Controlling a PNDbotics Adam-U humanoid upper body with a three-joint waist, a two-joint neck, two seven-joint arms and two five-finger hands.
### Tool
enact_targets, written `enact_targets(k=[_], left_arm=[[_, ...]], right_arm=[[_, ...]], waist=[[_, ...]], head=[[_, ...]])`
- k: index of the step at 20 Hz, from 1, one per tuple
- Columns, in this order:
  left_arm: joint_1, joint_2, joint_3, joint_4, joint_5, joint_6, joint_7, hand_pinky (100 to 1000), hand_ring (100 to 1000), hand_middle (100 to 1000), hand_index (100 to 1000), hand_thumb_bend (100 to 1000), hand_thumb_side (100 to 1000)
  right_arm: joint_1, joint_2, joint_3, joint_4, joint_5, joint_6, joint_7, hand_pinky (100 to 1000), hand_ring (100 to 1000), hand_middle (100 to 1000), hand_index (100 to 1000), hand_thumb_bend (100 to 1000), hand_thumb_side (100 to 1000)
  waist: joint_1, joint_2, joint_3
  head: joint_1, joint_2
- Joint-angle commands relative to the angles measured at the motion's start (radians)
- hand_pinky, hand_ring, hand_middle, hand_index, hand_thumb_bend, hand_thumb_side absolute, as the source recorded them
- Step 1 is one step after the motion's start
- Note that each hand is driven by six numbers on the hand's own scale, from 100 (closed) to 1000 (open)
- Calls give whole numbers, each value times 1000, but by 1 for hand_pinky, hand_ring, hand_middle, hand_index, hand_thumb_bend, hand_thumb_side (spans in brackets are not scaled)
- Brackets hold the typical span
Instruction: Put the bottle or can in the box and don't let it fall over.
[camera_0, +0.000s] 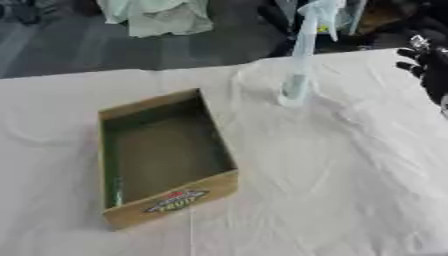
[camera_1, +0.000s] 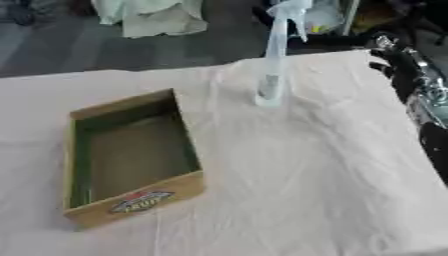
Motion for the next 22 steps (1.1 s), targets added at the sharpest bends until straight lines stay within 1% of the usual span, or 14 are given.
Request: enact_targets(k=[1,2,7,11,15,22], left_arm=[[-8,16,2,-10,-1,0,-1,1000,878,1000,794,100,868],[-8,15,2,-10,-1,0,-1,1000,878,1000,794,100,869],[-8,14,2,-10,-1,1,0,1000,877,1000,794,100,868],[-8,14,2,-10,0,1,1,1000,877,1000,794,100,869],[-9,13,2,-9,1,3,1,1000,877,1000,794,100,870],[-11,11,2,-8,2,5,1,1000,876,1000,794,100,871]], right_arm=[[-15,-19,-2,-41,24,2,22,921,977,1000,956,100,597],[-15,-15,-1,-51,30,4,30,928,985,1000,961,100,582],[-12,5,3,-104,62,37,61,939,994,1000,968,100,573],[-7,16,2,-148,86,66,68,942,996,1000,971,100,568],[-7,33,6,-155,105,103,61,949,1000,1000,980,100,583],[-7,48,11,-172,109,119,89,960,1000,1000,995,100,579]], waist=[[-3,-10,0],[-3,-11,0],[-3,-12,0],[-4,-12,-2],[-4,-13,0],[-6,-11,1]], head=[[-2,-8],[-2,-7],[-2,-6],[0,-5],[-1,-3],[1,-2]])
